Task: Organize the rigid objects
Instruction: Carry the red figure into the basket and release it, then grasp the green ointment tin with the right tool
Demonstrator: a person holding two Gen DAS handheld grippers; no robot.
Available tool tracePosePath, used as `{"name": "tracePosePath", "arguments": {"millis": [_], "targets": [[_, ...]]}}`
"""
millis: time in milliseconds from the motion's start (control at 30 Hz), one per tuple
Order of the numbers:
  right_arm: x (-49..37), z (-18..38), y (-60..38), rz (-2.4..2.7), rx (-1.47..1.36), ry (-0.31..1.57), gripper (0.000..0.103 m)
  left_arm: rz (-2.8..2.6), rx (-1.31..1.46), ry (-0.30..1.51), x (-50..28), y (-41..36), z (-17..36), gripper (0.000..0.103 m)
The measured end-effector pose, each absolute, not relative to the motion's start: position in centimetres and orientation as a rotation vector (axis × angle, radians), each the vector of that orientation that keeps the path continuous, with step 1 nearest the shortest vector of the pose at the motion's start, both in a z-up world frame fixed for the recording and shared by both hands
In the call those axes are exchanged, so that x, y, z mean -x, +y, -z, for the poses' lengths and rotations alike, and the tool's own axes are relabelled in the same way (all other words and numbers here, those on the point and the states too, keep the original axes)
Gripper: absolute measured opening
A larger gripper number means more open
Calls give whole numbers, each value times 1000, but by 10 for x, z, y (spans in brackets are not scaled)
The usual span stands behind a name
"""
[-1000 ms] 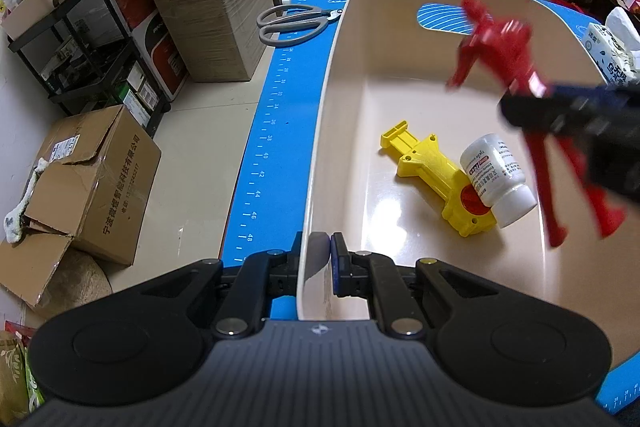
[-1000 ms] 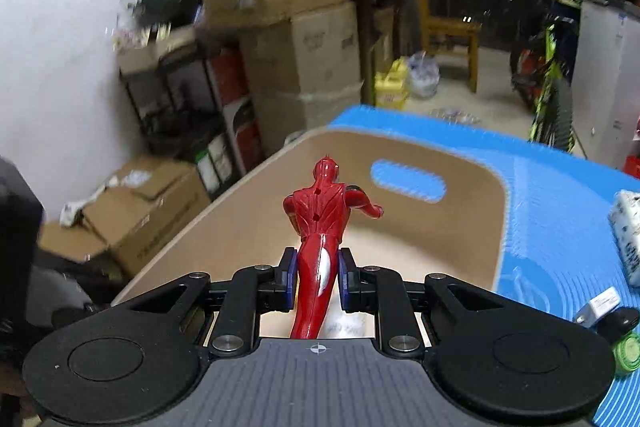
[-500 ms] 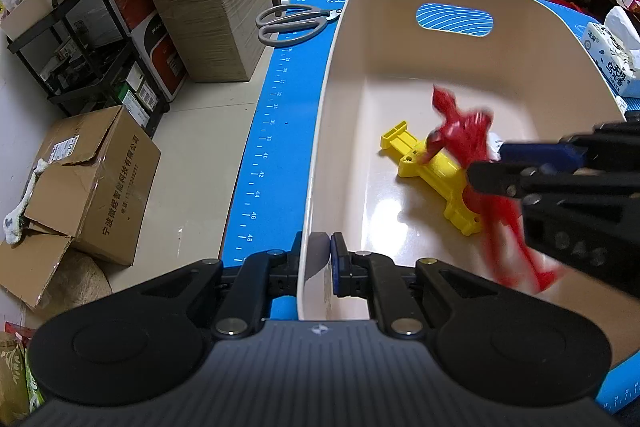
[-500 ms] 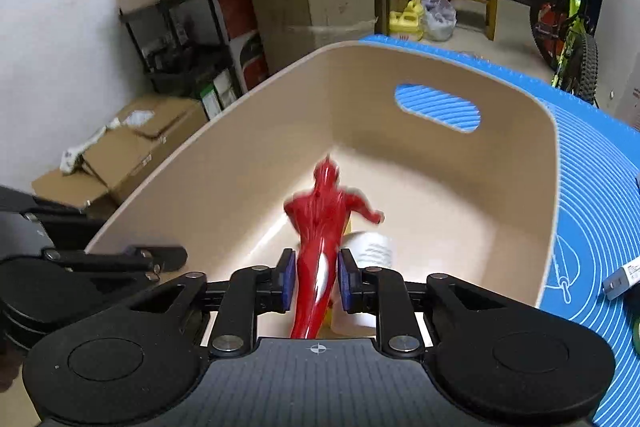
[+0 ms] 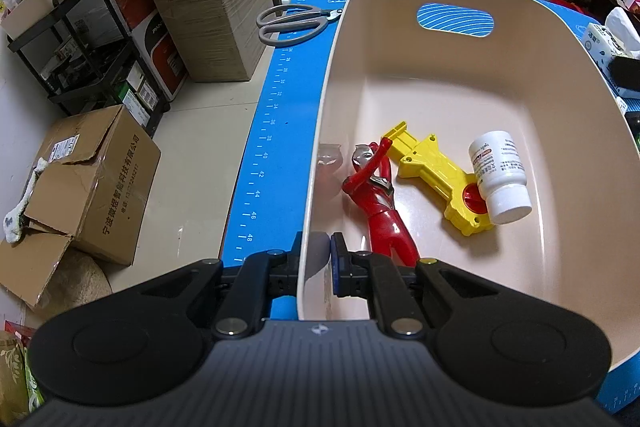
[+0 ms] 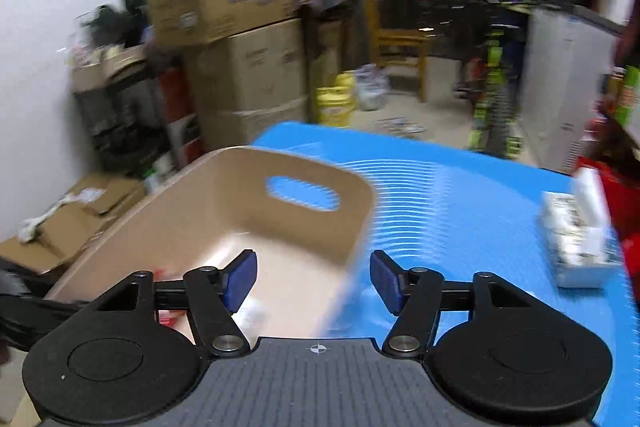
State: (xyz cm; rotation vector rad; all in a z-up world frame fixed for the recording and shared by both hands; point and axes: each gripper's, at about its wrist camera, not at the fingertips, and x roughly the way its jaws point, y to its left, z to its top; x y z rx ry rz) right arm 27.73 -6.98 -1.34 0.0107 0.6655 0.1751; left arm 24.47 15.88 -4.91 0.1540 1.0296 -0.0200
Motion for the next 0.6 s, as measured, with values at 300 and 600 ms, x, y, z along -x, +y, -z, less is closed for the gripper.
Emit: {"name": "tracePosePath", "arguments": {"millis": [300, 600], "targets": [[-271, 61, -164, 101, -87, 724, 74, 19, -154, 1030, -245, 159, 49, 14], [-272, 113, -195, 218, -98, 741, 74, 21, -156, 1028, -245, 158, 48, 14]]}}
